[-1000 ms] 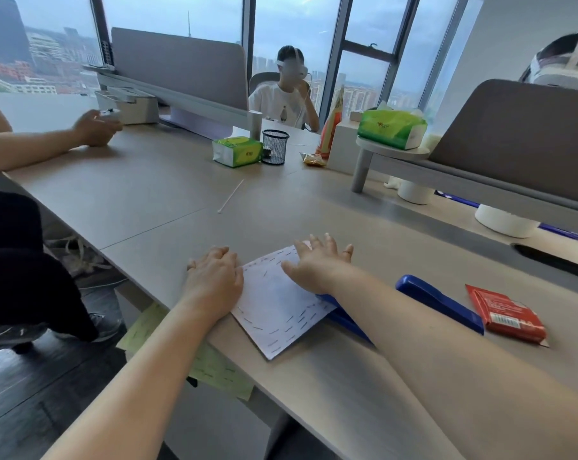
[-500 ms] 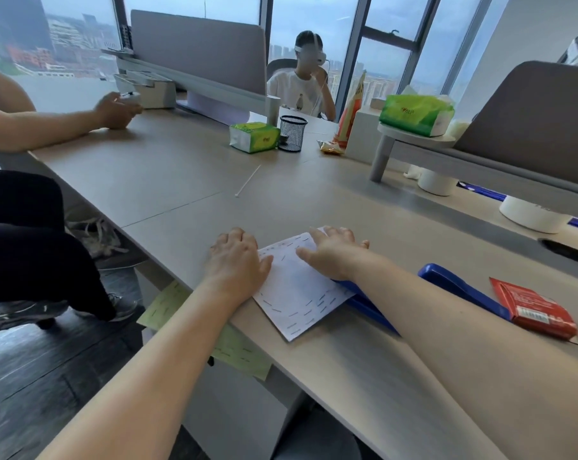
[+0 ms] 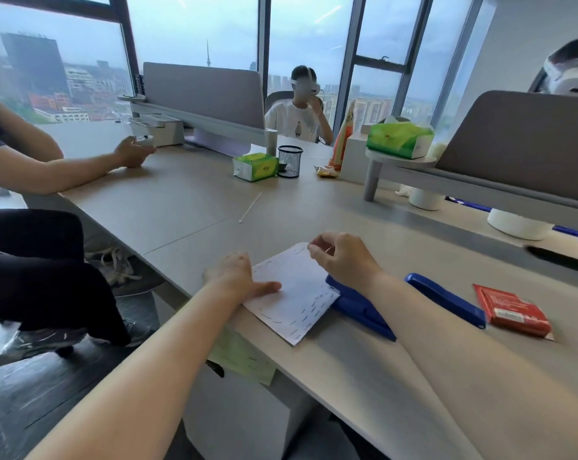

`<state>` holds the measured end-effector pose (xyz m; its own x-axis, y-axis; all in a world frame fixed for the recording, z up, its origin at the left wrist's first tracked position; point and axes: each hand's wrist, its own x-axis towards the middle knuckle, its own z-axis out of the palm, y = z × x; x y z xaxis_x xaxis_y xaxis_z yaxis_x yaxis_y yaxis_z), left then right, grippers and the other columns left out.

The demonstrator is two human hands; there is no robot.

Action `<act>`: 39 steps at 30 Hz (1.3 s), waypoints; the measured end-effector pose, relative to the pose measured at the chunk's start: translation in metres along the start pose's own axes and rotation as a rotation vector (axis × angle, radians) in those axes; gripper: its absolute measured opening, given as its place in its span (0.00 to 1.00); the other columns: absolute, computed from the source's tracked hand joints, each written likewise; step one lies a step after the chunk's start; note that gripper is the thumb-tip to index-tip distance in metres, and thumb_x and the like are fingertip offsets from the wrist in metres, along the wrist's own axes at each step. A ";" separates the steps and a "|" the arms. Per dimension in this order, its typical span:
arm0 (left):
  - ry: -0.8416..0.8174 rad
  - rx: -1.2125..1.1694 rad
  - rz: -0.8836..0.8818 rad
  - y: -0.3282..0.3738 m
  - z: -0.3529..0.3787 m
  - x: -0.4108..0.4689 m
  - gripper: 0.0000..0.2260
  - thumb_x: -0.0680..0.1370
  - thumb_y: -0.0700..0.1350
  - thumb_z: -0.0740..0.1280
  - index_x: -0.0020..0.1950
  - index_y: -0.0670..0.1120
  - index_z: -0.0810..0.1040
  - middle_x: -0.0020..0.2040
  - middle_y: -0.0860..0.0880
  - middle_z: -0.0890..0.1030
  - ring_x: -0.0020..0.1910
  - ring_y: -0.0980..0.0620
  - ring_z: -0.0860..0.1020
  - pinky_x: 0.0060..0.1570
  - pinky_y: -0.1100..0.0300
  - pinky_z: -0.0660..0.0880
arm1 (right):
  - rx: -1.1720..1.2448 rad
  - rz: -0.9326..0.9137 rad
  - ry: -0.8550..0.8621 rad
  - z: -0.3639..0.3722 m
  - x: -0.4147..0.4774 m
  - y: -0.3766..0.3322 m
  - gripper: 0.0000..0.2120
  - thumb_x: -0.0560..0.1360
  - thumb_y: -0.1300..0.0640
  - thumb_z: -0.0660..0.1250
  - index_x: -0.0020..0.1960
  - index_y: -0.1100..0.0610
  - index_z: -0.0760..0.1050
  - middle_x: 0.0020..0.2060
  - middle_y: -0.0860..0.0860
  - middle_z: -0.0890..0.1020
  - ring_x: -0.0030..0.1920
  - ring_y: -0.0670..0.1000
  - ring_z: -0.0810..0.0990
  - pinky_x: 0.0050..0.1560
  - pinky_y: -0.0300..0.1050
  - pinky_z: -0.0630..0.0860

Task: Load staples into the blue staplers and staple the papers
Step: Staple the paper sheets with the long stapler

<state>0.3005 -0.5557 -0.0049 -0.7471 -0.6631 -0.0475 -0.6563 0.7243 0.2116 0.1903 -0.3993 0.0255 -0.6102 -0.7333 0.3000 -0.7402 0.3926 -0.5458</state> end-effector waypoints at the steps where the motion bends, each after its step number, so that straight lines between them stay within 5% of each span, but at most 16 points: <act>1: -0.023 -0.004 -0.027 -0.002 -0.002 0.000 0.37 0.64 0.71 0.65 0.63 0.45 0.68 0.60 0.46 0.74 0.59 0.47 0.74 0.53 0.53 0.73 | -0.005 -0.011 -0.035 -0.002 -0.004 0.000 0.08 0.76 0.55 0.62 0.49 0.57 0.78 0.39 0.48 0.79 0.39 0.48 0.77 0.42 0.38 0.75; 8: -0.043 -0.071 -0.001 -0.020 -0.009 -0.008 0.28 0.69 0.63 0.67 0.59 0.45 0.70 0.58 0.46 0.75 0.56 0.46 0.74 0.50 0.54 0.70 | -0.120 0.017 -0.081 -0.002 -0.028 0.007 0.07 0.74 0.56 0.64 0.49 0.55 0.78 0.41 0.50 0.81 0.42 0.50 0.78 0.47 0.44 0.75; 16: 0.296 -0.850 0.072 -0.068 -0.012 -0.041 0.08 0.74 0.50 0.68 0.46 0.47 0.75 0.41 0.48 0.79 0.40 0.47 0.78 0.36 0.57 0.73 | -0.218 -0.163 0.046 0.008 -0.026 -0.019 0.13 0.74 0.55 0.66 0.57 0.58 0.75 0.56 0.54 0.79 0.58 0.55 0.74 0.57 0.45 0.70; 20: 0.380 -1.132 0.055 -0.083 -0.019 -0.058 0.06 0.72 0.49 0.70 0.41 0.51 0.75 0.41 0.49 0.80 0.42 0.44 0.79 0.42 0.49 0.77 | 0.155 0.062 0.104 0.021 -0.023 -0.046 0.30 0.71 0.50 0.71 0.67 0.60 0.64 0.59 0.52 0.72 0.58 0.53 0.74 0.58 0.46 0.72; 23: 0.358 -1.204 0.051 -0.083 -0.024 -0.067 0.05 0.73 0.46 0.70 0.40 0.50 0.75 0.40 0.48 0.80 0.43 0.43 0.79 0.46 0.46 0.77 | 0.660 0.274 -0.027 0.025 -0.021 -0.063 0.20 0.72 0.55 0.70 0.60 0.61 0.70 0.57 0.54 0.78 0.52 0.55 0.79 0.54 0.49 0.77; 27: 0.366 -1.057 0.059 -0.083 -0.025 -0.073 0.12 0.73 0.47 0.70 0.53 0.46 0.72 0.52 0.48 0.78 0.54 0.44 0.78 0.45 0.55 0.76 | 0.763 0.240 -0.042 0.023 -0.023 -0.070 0.06 0.74 0.65 0.66 0.49 0.59 0.78 0.50 0.59 0.82 0.50 0.59 0.81 0.52 0.52 0.79; 30: 0.561 -0.670 0.104 -0.077 -0.039 -0.075 0.29 0.72 0.48 0.70 0.70 0.45 0.61 0.70 0.46 0.65 0.68 0.47 0.64 0.63 0.53 0.67 | 0.632 0.196 -0.085 0.022 -0.025 -0.067 0.05 0.74 0.62 0.65 0.45 0.55 0.79 0.47 0.55 0.82 0.50 0.57 0.81 0.58 0.56 0.77; 34: 0.646 -0.265 0.345 -0.056 -0.069 -0.074 0.36 0.72 0.51 0.69 0.74 0.47 0.54 0.76 0.48 0.56 0.76 0.50 0.50 0.74 0.50 0.48 | 0.528 0.136 -0.182 0.013 -0.031 -0.067 0.09 0.74 0.60 0.64 0.40 0.49 0.79 0.43 0.52 0.83 0.46 0.54 0.81 0.54 0.51 0.77; 37: 0.467 -0.207 0.402 -0.039 -0.081 -0.068 0.36 0.71 0.53 0.70 0.73 0.49 0.55 0.72 0.48 0.66 0.71 0.49 0.64 0.70 0.52 0.58 | 0.438 0.108 -0.231 0.003 -0.037 -0.068 0.07 0.75 0.60 0.63 0.42 0.52 0.79 0.41 0.52 0.82 0.42 0.51 0.79 0.49 0.47 0.76; 39: 0.299 -0.310 0.398 -0.030 -0.083 -0.066 0.33 0.71 0.50 0.71 0.71 0.49 0.60 0.65 0.48 0.73 0.59 0.49 0.73 0.56 0.59 0.67 | 0.366 0.098 -0.246 -0.004 -0.040 -0.065 0.06 0.75 0.59 0.63 0.44 0.55 0.79 0.41 0.52 0.81 0.41 0.50 0.78 0.46 0.43 0.75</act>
<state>0.3788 -0.5494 0.0729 -0.8378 -0.4087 0.3622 -0.2359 0.8690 0.4349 0.2614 -0.3930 0.0518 -0.5542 -0.8301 0.0624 -0.5070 0.2772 -0.8162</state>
